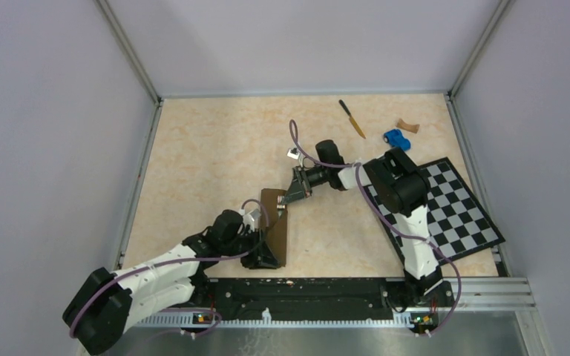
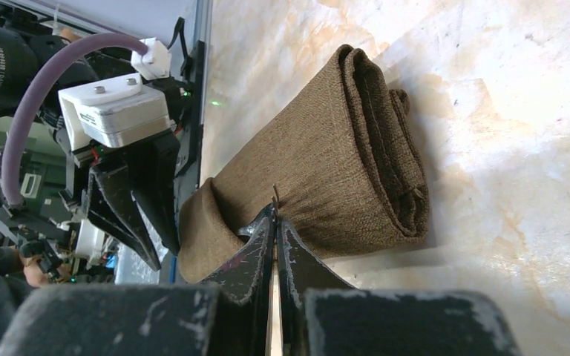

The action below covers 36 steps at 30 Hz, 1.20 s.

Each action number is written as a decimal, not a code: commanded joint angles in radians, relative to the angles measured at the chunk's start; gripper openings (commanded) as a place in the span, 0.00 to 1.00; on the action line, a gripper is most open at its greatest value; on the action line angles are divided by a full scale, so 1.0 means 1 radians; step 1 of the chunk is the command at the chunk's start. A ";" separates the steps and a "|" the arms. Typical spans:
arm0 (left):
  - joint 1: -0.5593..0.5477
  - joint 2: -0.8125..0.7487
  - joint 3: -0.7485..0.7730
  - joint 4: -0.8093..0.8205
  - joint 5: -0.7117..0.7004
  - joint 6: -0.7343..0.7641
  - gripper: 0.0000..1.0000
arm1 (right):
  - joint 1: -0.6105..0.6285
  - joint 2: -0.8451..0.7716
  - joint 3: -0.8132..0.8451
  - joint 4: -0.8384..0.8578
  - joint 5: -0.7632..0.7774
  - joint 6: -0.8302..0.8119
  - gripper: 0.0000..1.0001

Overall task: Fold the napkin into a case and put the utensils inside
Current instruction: Insert the fork into the folded napkin, then pick up the knife from the corner of the board.

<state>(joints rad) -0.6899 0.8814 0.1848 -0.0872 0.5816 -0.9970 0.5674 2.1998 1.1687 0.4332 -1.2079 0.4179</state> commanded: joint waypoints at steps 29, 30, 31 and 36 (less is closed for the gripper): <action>-0.004 -0.201 -0.018 0.199 0.052 0.100 0.61 | -0.105 -0.397 0.138 -0.569 0.628 -0.191 0.66; -0.004 -0.204 -0.008 0.201 0.054 0.112 0.61 | -0.126 -0.395 0.158 -0.599 0.745 -0.205 0.66; -0.003 -0.205 0.006 0.200 0.058 0.125 0.62 | -0.142 -0.381 0.188 -0.637 0.855 -0.238 0.66; -0.003 -0.193 0.092 0.157 0.048 0.208 0.64 | -0.190 -0.182 0.468 -0.847 1.240 -0.427 0.75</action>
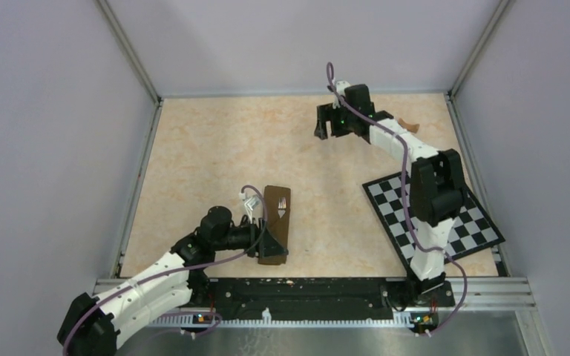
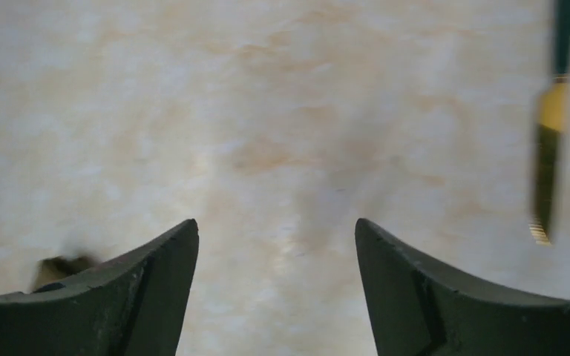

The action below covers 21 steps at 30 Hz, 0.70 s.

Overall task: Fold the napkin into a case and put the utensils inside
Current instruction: Pick up the knife from the corner of the board.

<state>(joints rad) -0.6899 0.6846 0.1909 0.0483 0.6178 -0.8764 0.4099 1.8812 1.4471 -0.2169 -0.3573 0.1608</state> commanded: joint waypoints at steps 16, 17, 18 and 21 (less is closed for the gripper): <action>-0.002 0.034 0.094 0.055 0.008 0.090 0.65 | -0.155 0.709 0.974 -0.415 0.409 -0.280 0.78; -0.002 0.031 0.095 0.055 0.005 0.091 0.65 | -0.160 0.714 0.974 -0.408 0.401 -0.279 0.78; -0.002 0.030 0.097 0.052 0.001 0.091 0.65 | -0.165 0.720 0.975 -0.403 0.392 -0.279 0.78; -0.002 0.029 0.106 0.039 -0.005 0.091 0.66 | -0.181 0.747 0.988 -0.401 0.362 -0.274 0.78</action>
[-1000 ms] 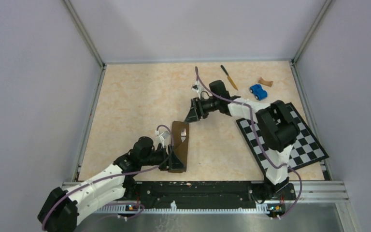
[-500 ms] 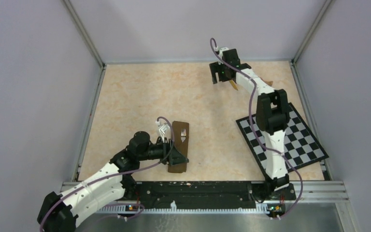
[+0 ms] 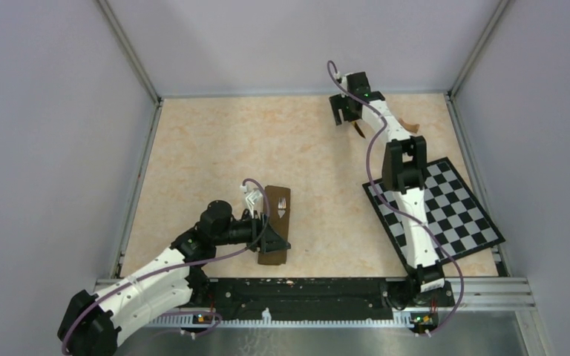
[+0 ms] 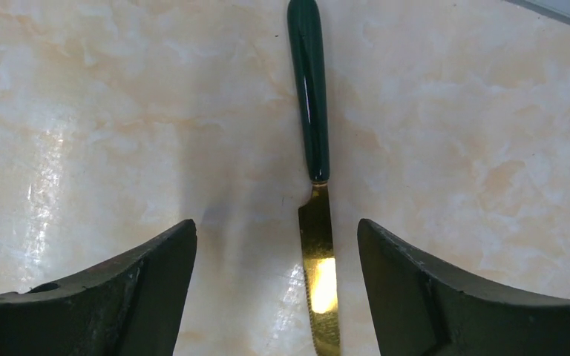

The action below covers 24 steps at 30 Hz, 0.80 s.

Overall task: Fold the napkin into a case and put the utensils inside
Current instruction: Pick up the knife from the corner of the board.

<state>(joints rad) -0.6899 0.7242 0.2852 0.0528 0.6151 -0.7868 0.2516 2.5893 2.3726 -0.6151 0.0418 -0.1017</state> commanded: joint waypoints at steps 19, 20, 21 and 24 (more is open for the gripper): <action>-0.002 -0.009 0.048 -0.031 -0.082 -0.031 0.66 | -0.038 0.070 0.055 -0.133 -0.458 -0.084 0.09; -0.003 -0.012 0.061 -0.084 -0.142 -0.049 0.67 | -0.028 0.035 -0.008 -0.136 -0.481 -0.123 0.05; -0.002 -0.012 0.075 -0.141 -0.204 -0.075 0.67 | -0.013 -0.015 -0.100 -0.123 -0.486 -0.160 0.01; 0.008 -0.017 0.114 -0.250 -0.349 -0.127 0.69 | 0.047 -0.183 -0.392 -0.014 -0.459 -0.257 0.00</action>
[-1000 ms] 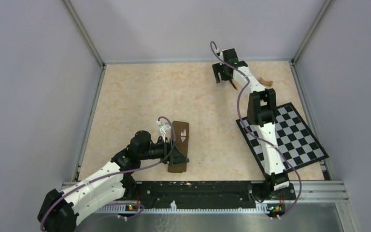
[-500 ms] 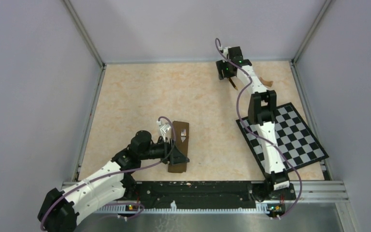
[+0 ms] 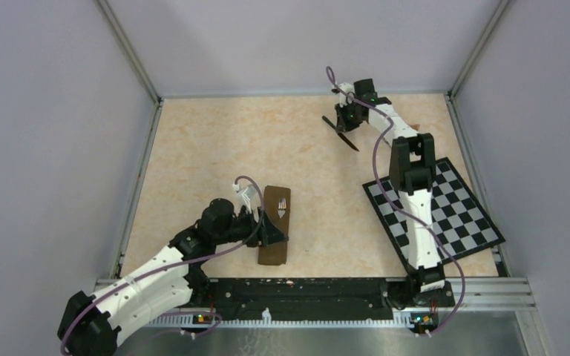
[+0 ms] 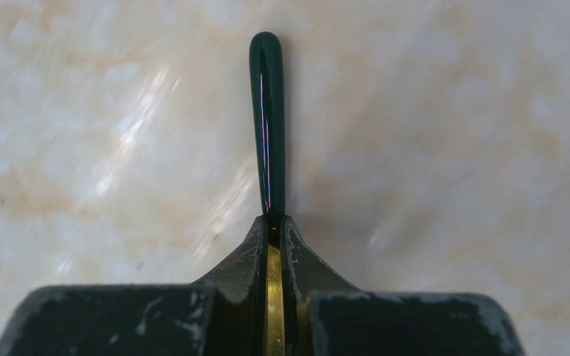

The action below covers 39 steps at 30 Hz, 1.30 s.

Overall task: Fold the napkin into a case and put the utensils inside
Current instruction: Pick up the knife from the corner of the board, then pass from the right arm to the left

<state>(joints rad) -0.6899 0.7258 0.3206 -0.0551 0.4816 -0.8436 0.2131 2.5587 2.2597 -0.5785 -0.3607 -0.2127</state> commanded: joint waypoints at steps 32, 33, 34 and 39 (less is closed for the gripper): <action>0.529 0.623 0.464 -0.039 0.521 0.329 0.75 | 0.484 -1.024 -1.155 0.208 -0.349 -0.589 0.00; 0.527 0.635 0.460 -0.013 0.570 0.335 0.76 | 0.490 -1.023 -1.153 0.205 -0.356 -0.593 0.00; 0.523 0.652 0.459 -0.008 0.607 0.348 0.76 | 0.493 -1.025 -1.151 0.204 -0.366 -0.595 0.00; 0.502 0.721 0.457 -0.050 0.699 0.455 0.78 | 0.514 -1.035 -1.153 0.206 -0.421 -0.609 0.00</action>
<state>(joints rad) -0.1722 1.4113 0.7612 -0.0910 1.0309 -0.5194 0.7040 1.5772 1.0992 -0.3809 -0.6853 -0.7685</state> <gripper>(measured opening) 0.774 0.020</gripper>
